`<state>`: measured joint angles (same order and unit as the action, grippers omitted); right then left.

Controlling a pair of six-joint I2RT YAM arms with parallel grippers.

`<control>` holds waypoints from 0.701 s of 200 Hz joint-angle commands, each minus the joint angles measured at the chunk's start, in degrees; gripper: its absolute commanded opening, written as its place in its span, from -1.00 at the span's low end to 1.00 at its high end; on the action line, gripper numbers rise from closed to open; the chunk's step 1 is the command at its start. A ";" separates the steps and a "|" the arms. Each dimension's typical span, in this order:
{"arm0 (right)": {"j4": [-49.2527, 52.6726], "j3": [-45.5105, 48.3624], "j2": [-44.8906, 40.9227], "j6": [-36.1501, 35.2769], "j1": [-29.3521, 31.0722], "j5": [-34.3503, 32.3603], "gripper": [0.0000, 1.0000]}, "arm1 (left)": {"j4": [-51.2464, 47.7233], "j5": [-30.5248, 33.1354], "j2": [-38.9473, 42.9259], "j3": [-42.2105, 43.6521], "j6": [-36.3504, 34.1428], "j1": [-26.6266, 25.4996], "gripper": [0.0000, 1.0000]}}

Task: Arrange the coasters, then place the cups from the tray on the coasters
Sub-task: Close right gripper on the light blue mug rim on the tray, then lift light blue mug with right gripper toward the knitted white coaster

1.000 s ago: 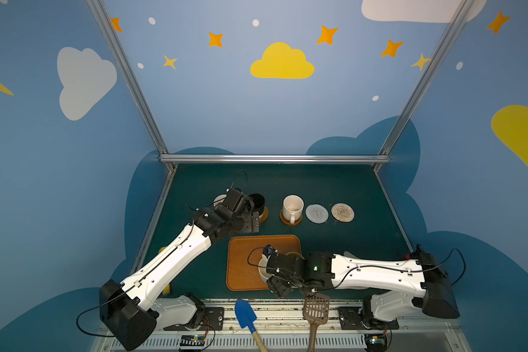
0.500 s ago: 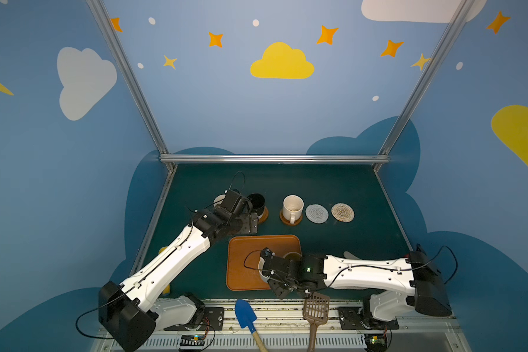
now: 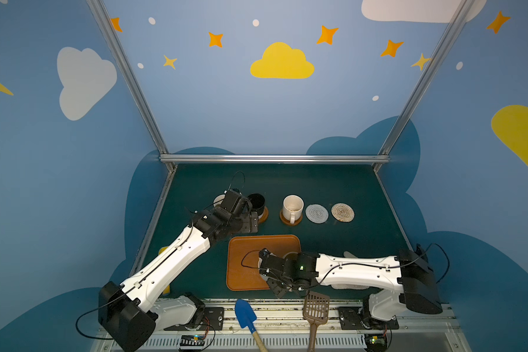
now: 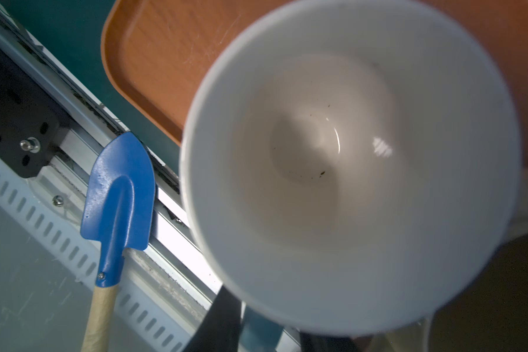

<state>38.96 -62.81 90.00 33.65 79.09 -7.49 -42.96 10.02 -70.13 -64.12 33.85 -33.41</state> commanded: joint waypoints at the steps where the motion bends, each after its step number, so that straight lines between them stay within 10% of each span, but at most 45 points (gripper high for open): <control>1: -1.16 -1.08 0.11 -0.95 -0.72 -0.29 -0.50 | 0.86 -0.52 0.66 0.14 -0.53 0.29 0.99; 46: -2.16 -1.69 0.35 -2.39 -1.18 -0.07 -1.00 | 0.96 -0.69 0.31 0.04 -0.82 0.54 0.99; 140: -0.54 -6.58 -3.59 -3.44 -4.23 -1.10 -1.00 | 0.32 -4.00 1.62 -2.00 -3.20 3.26 0.99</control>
<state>39.20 -65.73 90.80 30.41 76.53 -7.38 -42.39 8.38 -70.11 -64.12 32.34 -31.53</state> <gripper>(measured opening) 0.151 0.994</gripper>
